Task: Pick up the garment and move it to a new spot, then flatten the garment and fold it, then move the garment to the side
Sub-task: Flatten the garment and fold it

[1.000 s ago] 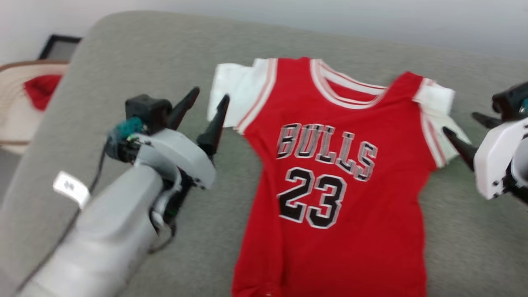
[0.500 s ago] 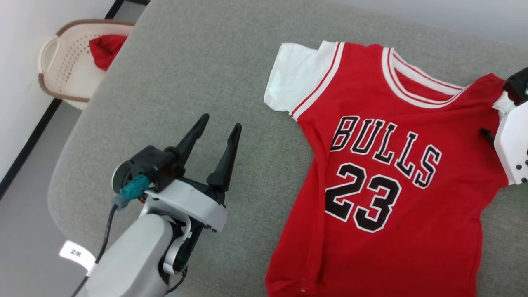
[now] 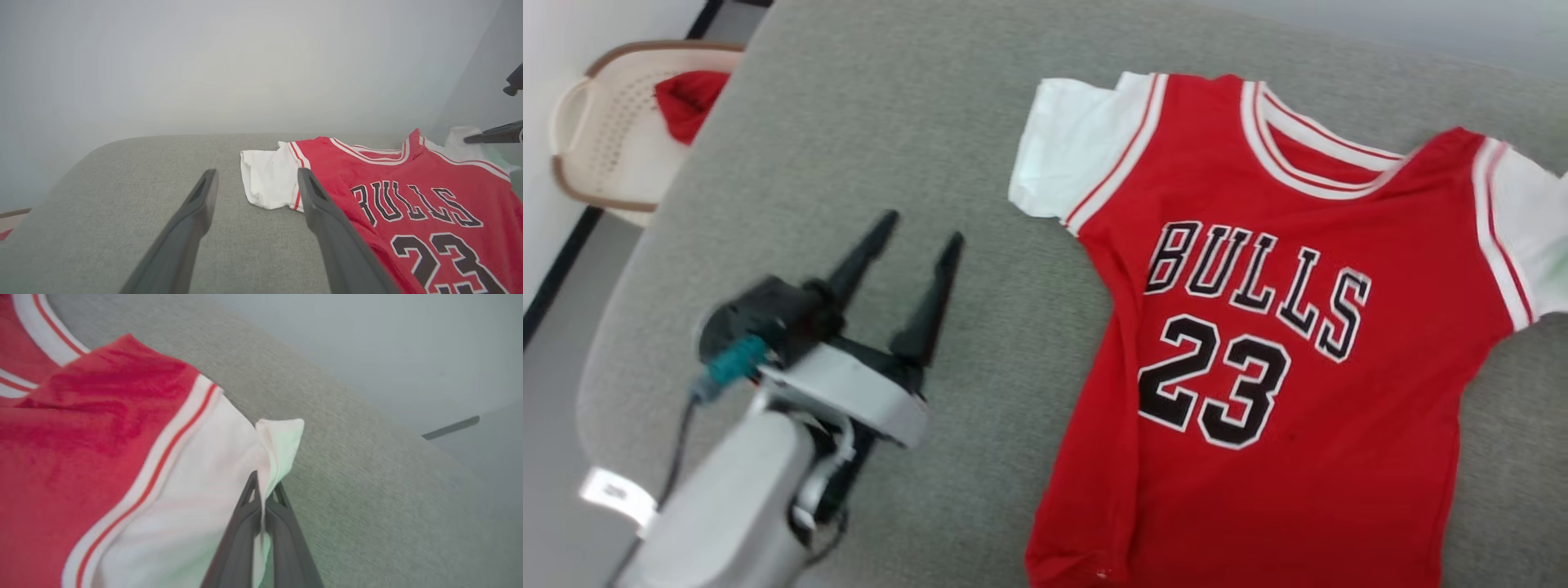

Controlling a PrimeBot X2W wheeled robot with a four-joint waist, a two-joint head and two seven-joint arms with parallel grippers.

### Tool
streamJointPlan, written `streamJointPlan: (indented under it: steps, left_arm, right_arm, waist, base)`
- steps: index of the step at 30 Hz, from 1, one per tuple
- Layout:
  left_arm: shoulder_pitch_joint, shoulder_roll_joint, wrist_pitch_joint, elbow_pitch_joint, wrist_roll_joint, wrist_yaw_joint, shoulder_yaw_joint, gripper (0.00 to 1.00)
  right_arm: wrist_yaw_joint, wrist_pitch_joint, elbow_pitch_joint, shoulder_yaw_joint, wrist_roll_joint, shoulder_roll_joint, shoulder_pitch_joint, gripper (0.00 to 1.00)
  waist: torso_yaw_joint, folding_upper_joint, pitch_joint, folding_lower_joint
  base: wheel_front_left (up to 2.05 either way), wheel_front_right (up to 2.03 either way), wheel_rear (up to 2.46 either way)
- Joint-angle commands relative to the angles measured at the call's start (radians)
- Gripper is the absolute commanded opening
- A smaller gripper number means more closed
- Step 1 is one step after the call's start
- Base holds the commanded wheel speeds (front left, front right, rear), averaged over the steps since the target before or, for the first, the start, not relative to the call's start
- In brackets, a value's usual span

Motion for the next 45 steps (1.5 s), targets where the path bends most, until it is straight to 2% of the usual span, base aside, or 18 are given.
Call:
streamJointPlan:
  steps: [1, 7, 8, 9, 11, 12, 13, 14, 18, 19, 21, 25, 27, 31, 35, 40, 45]
  left_arm:
    - [-0.030, 0.011, 0.013, -0.011, -0.010, -0.017, 0.008, 1.00]
    - [-0.139, 0.069, 0.106, -0.010, -0.036, -0.080, 0.009, 1.00]
    - [-0.139, 0.069, 0.106, -0.010, -0.036, -0.080, 0.009, 1.00]
    - [-0.196, 0.091, 0.152, 0.004, -0.035, -0.105, -0.011, 1.00]
    - [-0.264, 0.107, 0.196, 0.029, -0.038, -0.120, -0.033, 1.00]
    - [-0.298, 0.108, 0.222, 0.044, -0.049, -0.126, -0.049, 1.00]
    - [-0.333, 0.108, 0.251, 0.061, -0.063, -0.130, -0.065, 1.00]
    - [-0.375, 0.115, 0.278, 0.080, -0.064, -0.133, -0.086, 1.00]
    - [-0.551, 0.139, 0.372, 0.157, -0.115, -0.135, -0.221, 1.00]
    - [-0.551, 0.139, 0.372, 0.157, -0.115, -0.135, -0.221, 1.00]
    - [-0.635, 0.158, 0.406, 0.201, -0.145, -0.135, -0.304, 1.00]
    - [-0.774, 0.192, 0.486, 0.288, -0.231, -0.135, -0.451, 1.00]
    - [-0.826, 0.211, 0.537, 0.326, -0.286, -0.135, -0.515, 1.00]
    - [-0.924, 0.243, 0.612, 0.391, -0.351, -0.134, -0.634, 1.00]
    - [-0.995, 0.273, 0.691, 0.440, -0.429, -0.135, -0.695, 1.00]
    - [-1.054, 0.305, 0.789, 0.439, -0.515, -0.135, -0.727, 1.00]
    - [-1.048, 0.328, 0.926, 0.438, -0.593, -0.135, -0.744, 1.00]
  right_arm:
    - [-0.001, -0.019, 0.020, -0.031, 0.004, 0.002, 0.020, 0.00]
    - [-0.001, -0.067, 0.078, -0.120, 0.008, 0.025, 0.057, 0.00]
    - [-0.001, -0.067, 0.078, -0.120, 0.008, 0.025, 0.057, 0.00]
    - [-0.001, -0.089, 0.097, -0.151, 0.006, 0.040, 0.061, 0.00]
    - [-0.001, -0.121, 0.113, -0.177, -0.017, 0.046, 0.052, 0.00]
    - [-0.001, -0.140, 0.109, -0.185, -0.022, 0.060, 0.046, 0.24]
    - [-0.001, -0.159, 0.115, -0.206, -0.021, 0.069, 0.039, 0.95]
    - [-0.001, -0.181, 0.119, -0.225, -0.025, 0.073, 0.031, 1.00]
    - [-0.001, -0.296, 0.104, -0.314, -0.025, 0.114, 0.008, 1.00]
    - [-0.001, -0.296, 0.104, -0.314, -0.025, 0.114, 0.008, 1.00]
    - [-0.001, -0.364, 0.068, -0.360, -0.010, 0.136, 0.009, 1.00]
    - [-0.001, -0.455, -0.086, -0.392, 0.007, 0.173, 0.070, 1.00]
    - [-0.001, -0.475, -0.201, -0.366, -0.006, 0.185, 0.113, 1.00]
    - [-0.001, -0.460, -0.424, -0.353, -0.015, 0.202, 0.224, 1.00]
    - [-0.001, -0.417, -0.606, -0.390, -0.032, 0.243, 0.317, 1.00]
    - [-0.001, -0.360, -0.743, -0.461, -0.103, 0.286, 0.408, 1.00]
    - [-0.001, -0.315, -0.818, -0.519, -0.149, 0.320, 0.466, 1.00]
  waist:
    - [-0.035, -0.0001, 0.007, 0.0000]
    - [-0.095, -0.0001, 0.037, 0.0000]
    - [-0.095, -0.0001, 0.037, 0.0000]
    - [-0.113, -0.0001, 0.051, 0.0000]
    - [-0.133, -0.0001, 0.067, 0.0000]
    - [-0.143, -0.0001, 0.076, 0.0000]
    - [-0.154, -0.0001, 0.085, 0.0000]
    - [-0.165, -0.0001, 0.095, 0.0000]
    - [-0.212, -0.0001, 0.136, 0.0000]
    - [-0.212, -0.0001, 0.136, 0.0000]
    - [-0.237, -0.0001, 0.157, 0.0000]
    - [-0.299, -0.0001, 0.197, 0.0000]
    - [-0.330, -0.0001, 0.215, 0.0000]
    - [-0.384, -0.0001, 0.250, 0.0000]
    - [-0.442, -0.0001, 0.287, 0.0000]
    - [-0.488, -0.0001, 0.320, 0.0000]
    - [-0.503, -0.0001, 0.327, 0.0000]
  base:
    - [0.00, 0.00, 0.00]
    - [0.00, 0.00, 0.00]
    - [0.00, 0.00, 0.00]
    - [0.00, 0.00, 0.00]
    - [0.00, 0.00, 0.00]
    - [0.00, 0.00, 0.00]
    - [0.00, 0.00, 0.00]
    - [0.00, 0.00, 0.00]
    - [0.00, 0.00, 0.00]
    - [0.00, 0.00, 0.00]
    - [0.00, 0.00, 0.00]
    - [0.00, 0.00, 0.00]
    - [0.00, 0.00, 0.00]
    - [0.00, 0.00, 0.00]
    - [0.00, 0.00, 0.00]
    - [0.00, 0.00, 0.00]
    - [0.00, 0.00, 0.00]
